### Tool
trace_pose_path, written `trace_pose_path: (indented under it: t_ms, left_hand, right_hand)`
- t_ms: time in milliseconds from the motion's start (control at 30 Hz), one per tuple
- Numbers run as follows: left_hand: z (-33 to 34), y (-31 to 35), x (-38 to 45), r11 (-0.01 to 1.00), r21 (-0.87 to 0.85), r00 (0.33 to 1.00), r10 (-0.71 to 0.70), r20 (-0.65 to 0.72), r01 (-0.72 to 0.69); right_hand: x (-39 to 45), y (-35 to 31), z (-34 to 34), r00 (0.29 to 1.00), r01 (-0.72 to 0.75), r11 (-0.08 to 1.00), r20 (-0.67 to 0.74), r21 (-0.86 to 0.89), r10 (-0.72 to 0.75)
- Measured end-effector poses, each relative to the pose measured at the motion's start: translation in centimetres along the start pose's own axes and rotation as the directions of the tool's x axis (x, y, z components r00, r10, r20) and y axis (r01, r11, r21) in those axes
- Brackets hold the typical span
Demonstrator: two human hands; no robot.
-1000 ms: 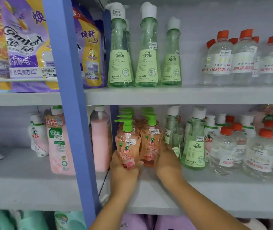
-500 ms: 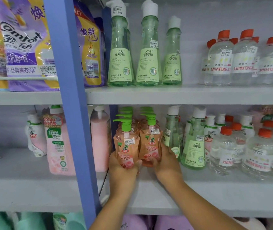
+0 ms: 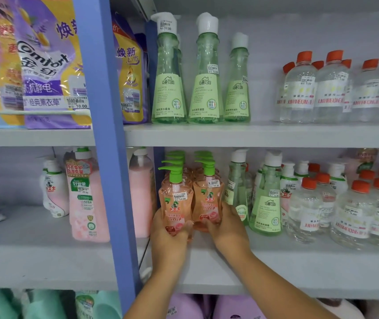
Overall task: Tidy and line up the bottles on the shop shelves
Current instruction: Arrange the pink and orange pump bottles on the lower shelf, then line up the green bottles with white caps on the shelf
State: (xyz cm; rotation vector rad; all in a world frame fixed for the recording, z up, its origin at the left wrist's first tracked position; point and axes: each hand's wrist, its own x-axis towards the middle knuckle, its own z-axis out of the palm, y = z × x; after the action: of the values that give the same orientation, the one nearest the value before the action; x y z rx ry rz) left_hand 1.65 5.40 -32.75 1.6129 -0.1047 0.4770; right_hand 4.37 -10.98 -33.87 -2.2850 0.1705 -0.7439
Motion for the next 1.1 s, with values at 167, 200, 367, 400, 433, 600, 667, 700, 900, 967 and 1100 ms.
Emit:
trace_pose_path:
  t_ms: [167, 200, 367, 400, 433, 600, 667, 700, 900, 967, 1100]
  left_hand:
    - [0.0, 0.2, 0.0, 1.0, 0.001, 1.0, -0.009, -0.012, 0.009]
    - [0.0, 0.2, 0.0, 1.0, -0.001, 1.0, -0.011, -0.014, 0.011]
    - [-0.4, 1.0, -0.7, 1.0, 0.002, 1.0, -0.013, -0.022, 0.013]
    - [-0.4, 1.0, -1.4, 0.998, 0.041, 0.997, 0.052, -0.063, -0.05]
    - [-0.3, 1.1, -2.3, 0.984, 0.082, 0.98, 0.166, -0.106, -0.158]
    - [3.7, 4.2, -5.3, 0.908, 0.023, 0.904, 0.414, 0.111, -0.419]
    - [6.9, 5.8, -4.1, 0.931, -0.005, 0.915, 0.359, 0.182, -0.365]
    - [8.5, 6.7, -2.9, 0.949, 0.006, 0.934, 0.308, 0.18, -0.315]
    - [16.4, 9.3, 3.4, 0.919, 0.316, 0.95, 0.148, 0.275, -0.234]
    - [18.4, 8.9, 4.5, 0.905, 0.378, 0.956, 0.089, 0.279, -0.194]
    - [19.7, 7.5, 4.9, 0.928, 0.373, 0.983, -0.051, 0.174, -0.017]
  right_hand:
    - [0.5, 0.2, 0.3, 1.0, -0.027, 0.997, 0.01, -0.072, 0.027]
    - [0.6, 0.2, 0.3, 1.0, -0.023, 0.997, 0.016, -0.069, 0.024]
    - [-0.6, -0.5, -1.2, 0.998, 0.01, 0.993, -0.059, 0.121, -0.003]
    - [-0.9, -0.6, -2.0, 0.982, 0.046, 0.985, -0.188, 0.164, -0.015]
    - [-1.0, -0.5, -3.2, 0.934, 0.104, 0.98, -0.354, 0.168, -0.038]
    - [2.6, 0.4, -10.7, 0.838, 0.054, 0.983, -0.543, 0.178, 0.052]
    - [4.8, 0.3, -12.1, 0.91, -0.095, 0.959, -0.366, 0.267, 0.192]
    - [5.4, 0.3, -12.3, 0.936, -0.109, 0.948, -0.291, 0.301, 0.2]
    - [5.5, 1.3, -13.2, 0.968, -0.115, 0.977, -0.2, 0.182, 0.151]
    - [4.3, 1.0, -13.7, 0.966, -0.164, 0.985, -0.195, 0.055, 0.172]
    - [-0.4, 1.6, -16.4, 0.983, -0.048, 0.999, -0.181, -0.014, 0.045]
